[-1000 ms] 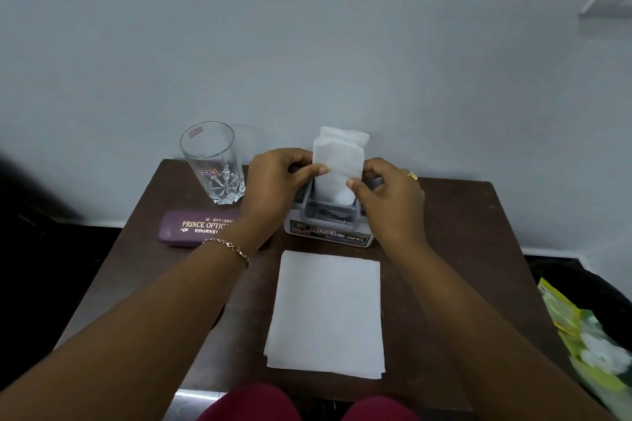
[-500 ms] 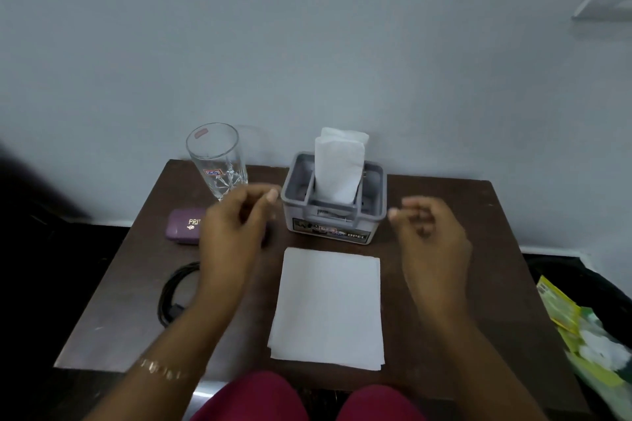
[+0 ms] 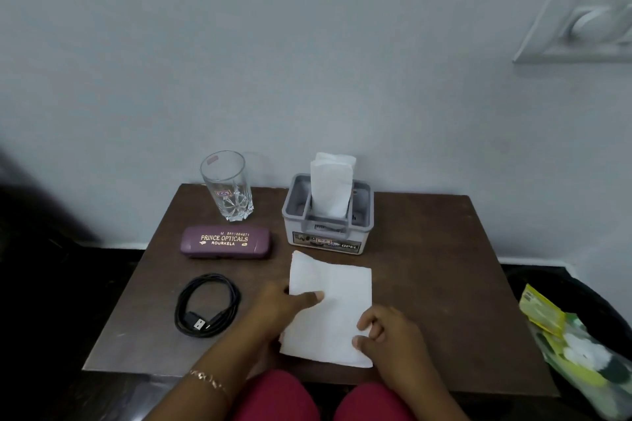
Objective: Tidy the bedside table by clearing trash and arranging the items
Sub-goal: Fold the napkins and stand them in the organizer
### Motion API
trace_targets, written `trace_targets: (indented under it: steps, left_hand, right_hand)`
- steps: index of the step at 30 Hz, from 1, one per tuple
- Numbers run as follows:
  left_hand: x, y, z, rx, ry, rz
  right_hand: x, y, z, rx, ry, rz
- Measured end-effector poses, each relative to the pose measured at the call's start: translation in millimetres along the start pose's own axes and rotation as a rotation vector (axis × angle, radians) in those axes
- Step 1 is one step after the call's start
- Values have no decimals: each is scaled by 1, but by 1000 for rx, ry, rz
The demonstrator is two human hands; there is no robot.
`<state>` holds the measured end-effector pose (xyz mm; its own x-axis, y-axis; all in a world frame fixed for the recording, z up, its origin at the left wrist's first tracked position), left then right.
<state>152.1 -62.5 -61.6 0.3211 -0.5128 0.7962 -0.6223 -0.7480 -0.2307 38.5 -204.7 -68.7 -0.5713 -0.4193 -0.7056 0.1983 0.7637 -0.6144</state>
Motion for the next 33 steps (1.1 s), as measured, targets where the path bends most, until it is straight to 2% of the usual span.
trace_targets:
  steps: [3, 6, 8, 10, 12, 14, 17, 20, 26, 30, 33]
  left_hand:
    - [15, 2, -7, -14, 20, -28]
    - [37, 3, -25, -90, 52, -246]
    - [53, 7, -44, -190, 62, -412]
    - [66, 10, -61, -272, 88, -501]
    - [73, 11, -73, -293, 119, -563]
    - [76, 3, -78, -222, 172, -582]
    - [64, -19, -75, 17, 243, -564]
    - [49, -29, -72, 179, 268, -509]
    - [52, -35, -71, 283, 391, -533]
    - [48, -32, -66, 365, 409, -415]
    - [50, -27, -66, 367, 440, -324]
  right_hand:
    - [0, -5, -2, 26, 18, 38]
    - [4, -25, -6, 138, 149, 400]
    - [-5, -22, -10, 17, 241, 774]
    - [-30, -14, -18, -218, 211, 1142]
    - [-56, -15, -28, -369, 175, 1363]
    - [-65, -26, -31, -338, 135, 1341]
    - [-66, -44, -30, -172, 18, 1128]
    - [-55, -41, -30, -33, 17, 966]
    - [-51, -51, -33, 167, -43, 899]
    - [-44, -54, -31, 326, -59, 807]
    - [-49, -56, -32, 379, -121, 685]
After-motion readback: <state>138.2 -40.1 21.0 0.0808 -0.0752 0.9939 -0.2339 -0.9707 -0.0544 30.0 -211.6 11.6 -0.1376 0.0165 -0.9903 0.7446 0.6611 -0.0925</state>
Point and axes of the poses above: each hand's wrist, its own z-axis towards the middle knuckle, its own y-axis out of the palm, x = y × z, the point moved 8 cm from there along z, towards the middle knuckle
